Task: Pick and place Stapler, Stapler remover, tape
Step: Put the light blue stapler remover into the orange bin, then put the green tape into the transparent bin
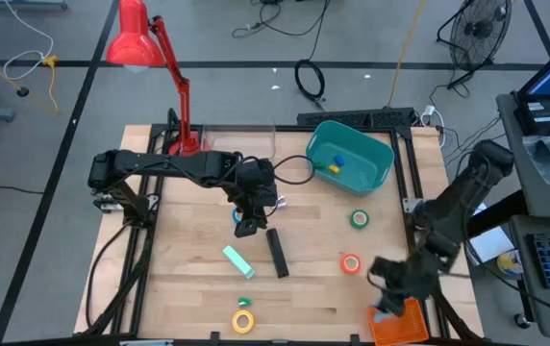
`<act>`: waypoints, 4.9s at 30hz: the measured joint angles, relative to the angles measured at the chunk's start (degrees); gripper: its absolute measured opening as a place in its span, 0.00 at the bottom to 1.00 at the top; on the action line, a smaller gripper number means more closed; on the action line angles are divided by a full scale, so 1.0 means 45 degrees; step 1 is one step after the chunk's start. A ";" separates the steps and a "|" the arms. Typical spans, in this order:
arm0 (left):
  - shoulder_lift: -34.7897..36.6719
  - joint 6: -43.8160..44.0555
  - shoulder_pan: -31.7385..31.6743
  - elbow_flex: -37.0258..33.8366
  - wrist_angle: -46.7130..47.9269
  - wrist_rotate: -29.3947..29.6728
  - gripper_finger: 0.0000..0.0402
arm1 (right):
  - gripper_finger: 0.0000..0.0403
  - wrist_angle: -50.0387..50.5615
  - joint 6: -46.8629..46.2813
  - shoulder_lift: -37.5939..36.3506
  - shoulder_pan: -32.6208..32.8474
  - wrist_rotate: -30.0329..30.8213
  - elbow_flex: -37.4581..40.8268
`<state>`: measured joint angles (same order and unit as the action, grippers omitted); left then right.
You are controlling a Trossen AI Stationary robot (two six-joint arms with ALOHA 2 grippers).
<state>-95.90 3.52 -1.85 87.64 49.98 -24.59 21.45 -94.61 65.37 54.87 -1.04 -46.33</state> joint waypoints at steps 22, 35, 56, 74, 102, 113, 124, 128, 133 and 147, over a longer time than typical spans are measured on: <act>0.0005 -0.0337 -0.0280 0.0000 0.0282 -0.0110 0.19 | 0.08 -0.1072 -0.2821 0.3656 0.1977 0.0533 0.0000; 0.0005 -0.0322 -0.0316 0.0000 0.0272 -0.0144 0.19 | 0.17 -0.0461 -0.3135 0.4059 0.1967 0.0204 0.0005; 0.0005 -0.0298 -0.0317 0.0000 0.0155 -0.0129 0.19 | 0.47 -0.1282 -0.1439 0.0592 0.1147 0.5561 0.0015; 0.0005 0.0006 -0.0757 0.0000 -0.0136 0.0447 0.19 | 0.43 -0.2908 0.5347 -0.1662 -0.4316 0.7225 0.0010; 0.0005 0.0914 -0.2084 0.0000 -0.0104 0.2809 0.19 | 0.42 -0.1121 0.8192 0.1572 -1.1881 0.2538 0.0019; 0.0005 0.0902 -0.1963 0.0000 0.0087 0.2811 0.19 | 0.28 0.5032 0.6313 0.0941 -1.0970 -0.0180 0.0019; 0.0005 0.0834 -0.1967 0.0000 -0.0126 0.2817 0.19 | 0.30 0.6905 0.5230 0.0936 -0.9923 0.1354 0.0019; 0.0005 0.0872 -0.1967 0.0000 -0.0126 0.2809 0.19 | 0.36 0.6954 0.5716 0.1092 -0.9948 0.1864 0.0027; 0.0005 0.0923 -0.1962 0.0000 -0.0119 0.2804 0.19 | 0.43 0.6207 0.5933 0.1478 -0.9952 0.1866 0.0414; 0.0005 0.0999 -0.1831 -0.0005 -0.0055 0.2782 0.19 | 0.43 0.2940 0.5948 0.2325 -1.0054 0.1840 0.2315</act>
<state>-95.88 8.01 -10.09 87.61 49.73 -12.07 34.68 -67.84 75.83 9.63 7.25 -35.91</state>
